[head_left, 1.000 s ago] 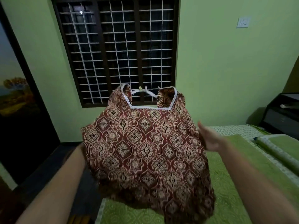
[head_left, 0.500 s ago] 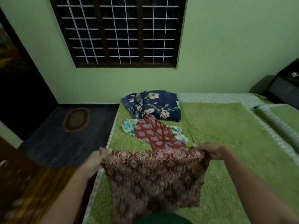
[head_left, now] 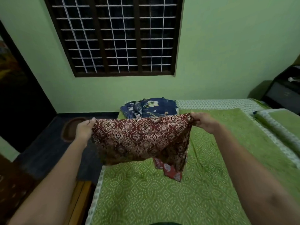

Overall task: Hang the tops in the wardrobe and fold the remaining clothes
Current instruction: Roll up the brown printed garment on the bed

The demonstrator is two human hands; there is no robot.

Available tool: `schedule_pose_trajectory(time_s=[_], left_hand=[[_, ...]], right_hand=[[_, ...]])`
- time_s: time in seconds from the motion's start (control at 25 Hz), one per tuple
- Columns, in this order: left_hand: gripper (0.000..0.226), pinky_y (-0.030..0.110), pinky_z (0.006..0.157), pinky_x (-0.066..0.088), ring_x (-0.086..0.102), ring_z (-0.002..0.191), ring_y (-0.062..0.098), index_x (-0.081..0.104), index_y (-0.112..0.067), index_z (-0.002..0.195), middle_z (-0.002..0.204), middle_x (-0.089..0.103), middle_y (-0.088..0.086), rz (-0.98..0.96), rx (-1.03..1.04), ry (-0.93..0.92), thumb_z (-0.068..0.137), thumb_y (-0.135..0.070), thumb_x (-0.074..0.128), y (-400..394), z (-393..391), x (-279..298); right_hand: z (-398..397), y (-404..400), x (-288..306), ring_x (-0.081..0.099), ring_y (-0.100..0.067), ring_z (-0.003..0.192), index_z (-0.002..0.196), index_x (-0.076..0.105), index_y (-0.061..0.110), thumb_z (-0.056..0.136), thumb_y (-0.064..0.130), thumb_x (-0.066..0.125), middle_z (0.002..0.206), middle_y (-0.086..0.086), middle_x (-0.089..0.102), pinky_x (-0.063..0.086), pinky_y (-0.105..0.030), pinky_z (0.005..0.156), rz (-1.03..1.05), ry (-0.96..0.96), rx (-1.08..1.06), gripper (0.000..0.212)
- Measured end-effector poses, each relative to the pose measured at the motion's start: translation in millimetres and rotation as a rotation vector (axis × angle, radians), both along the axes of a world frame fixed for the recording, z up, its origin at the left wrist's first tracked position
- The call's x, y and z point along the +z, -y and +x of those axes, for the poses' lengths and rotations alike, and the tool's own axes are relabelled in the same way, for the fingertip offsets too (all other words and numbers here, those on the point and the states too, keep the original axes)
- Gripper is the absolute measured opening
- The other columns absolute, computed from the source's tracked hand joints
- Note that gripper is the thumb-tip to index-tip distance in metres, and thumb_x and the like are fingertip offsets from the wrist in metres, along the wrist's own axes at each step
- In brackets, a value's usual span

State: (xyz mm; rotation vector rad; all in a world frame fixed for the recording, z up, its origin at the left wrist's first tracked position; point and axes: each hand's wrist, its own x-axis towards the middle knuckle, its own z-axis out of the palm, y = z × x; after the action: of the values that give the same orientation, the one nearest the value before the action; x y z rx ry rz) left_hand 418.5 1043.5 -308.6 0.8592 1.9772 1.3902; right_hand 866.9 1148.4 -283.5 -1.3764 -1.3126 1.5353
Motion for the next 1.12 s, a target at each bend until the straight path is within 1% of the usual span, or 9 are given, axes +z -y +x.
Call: schedule_pose_trajectory(time_s=[0.12,0.32,0.44,0.6,0.72,0.8,0.88,1.0,1.12], left_hand=[[0.041,0.039,0.081,0.046,0.063,0.099,0.034,0.069,0.006,0.098,0.104,0.068,0.022,-0.039,-0.014,-0.260,0.096,-0.032,0.054,-11.1,-5.2,7.8],[0.024,0.034,0.070,0.049,0.061,0.081,0.022,0.059,-0.005,0.112,0.103,0.064,0.013,0.006,-0.126,0.150,0.090,-0.015,0.064,-30.5,9.7,9.7],[0.023,0.028,0.074,0.048,0.057,0.082,0.015,0.059,-0.012,0.116,0.105,0.060,0.009,-0.062,-0.276,0.279,0.095,-0.004,0.053,-33.2,14.3,10.0],[0.022,0.033,0.101,0.043,0.062,0.099,0.018,0.067,-0.006,0.104,0.111,0.067,0.011,-0.246,-0.470,0.261,0.082,-0.005,0.067,-34.0,8.3,8.5],[0.037,0.031,0.093,0.047,0.064,0.098,0.022,0.072,-0.005,0.101,0.099,0.071,0.010,-0.363,-0.588,-0.187,0.066,-0.005,0.082,-36.1,6.9,7.1],[0.023,0.027,0.075,0.045,0.063,0.085,0.019,0.076,-0.008,0.091,0.088,0.072,0.006,-0.309,-0.504,-0.594,0.070,-0.016,0.082,-41.7,9.2,12.4],[0.019,0.027,0.073,0.040,0.058,0.086,0.018,0.076,-0.005,0.089,0.090,0.068,0.008,-0.144,-0.414,-0.677,0.076,-0.018,0.078,-49.0,8.9,21.3],[0.022,0.028,0.084,0.044,0.060,0.094,0.018,0.071,0.000,0.095,0.108,0.066,0.014,0.015,-0.317,-0.257,0.082,-0.018,0.072,-58.5,9.7,29.4],[0.021,0.028,0.086,0.051,0.065,0.079,0.010,0.064,-0.004,0.100,0.108,0.067,0.011,0.189,-0.220,0.269,0.089,-0.022,0.064,-53.4,31.0,58.5]], right_hand=[[-1.4,-14.3,0.1,0.061,-0.007,0.062,0.093,0.059,0.013,0.099,0.016,0.048,0.077,-0.002,0.065,0.048,-0.025,0.073,0.069,-0.040,-0.195,0.013],[7.4,-27.3,-8.3,0.057,-0.020,0.084,0.106,0.060,0.009,0.097,0.022,0.053,0.100,-0.009,0.059,0.042,-0.025,0.059,0.175,0.227,-0.304,0.017],[17.1,-30.9,-6.8,0.057,-0.021,0.081,0.093,0.055,0.019,0.096,0.020,0.056,0.107,-0.012,0.061,0.048,-0.033,0.066,0.172,0.192,-0.285,0.003],[23.7,-13.1,-1.4,0.063,-0.025,0.098,0.108,0.065,0.000,0.092,0.019,0.061,0.109,-0.016,0.066,0.049,-0.034,0.090,0.028,0.149,-0.050,0.026],[26.7,-6.3,-5.7,0.062,-0.020,0.093,0.108,0.068,0.003,0.075,0.010,0.078,0.099,-0.007,0.067,0.047,-0.029,0.091,0.121,0.543,0.101,0.035],[28.1,-12.5,0.4,0.059,-0.017,0.072,0.093,0.072,0.005,0.075,0.018,0.079,0.080,-0.005,0.066,0.050,-0.028,0.071,0.282,0.824,0.076,0.024],[30.2,-17.3,16.2,0.044,-0.014,0.051,0.070,0.068,0.005,0.079,0.026,0.076,0.056,-0.002,0.052,0.034,-0.024,0.048,0.439,0.952,-0.011,0.024],[35.7,-20.1,32.8,0.043,-0.016,0.054,0.057,0.058,0.010,0.077,0.030,0.076,0.056,0.000,0.046,0.029,-0.025,0.051,0.494,0.781,-0.171,0.033],[28.8,-5.5,56.5,0.060,-0.018,0.079,0.080,0.066,0.014,0.078,0.027,0.076,0.074,0.002,0.063,0.044,-0.023,0.068,0.406,0.200,-0.393,0.017]])
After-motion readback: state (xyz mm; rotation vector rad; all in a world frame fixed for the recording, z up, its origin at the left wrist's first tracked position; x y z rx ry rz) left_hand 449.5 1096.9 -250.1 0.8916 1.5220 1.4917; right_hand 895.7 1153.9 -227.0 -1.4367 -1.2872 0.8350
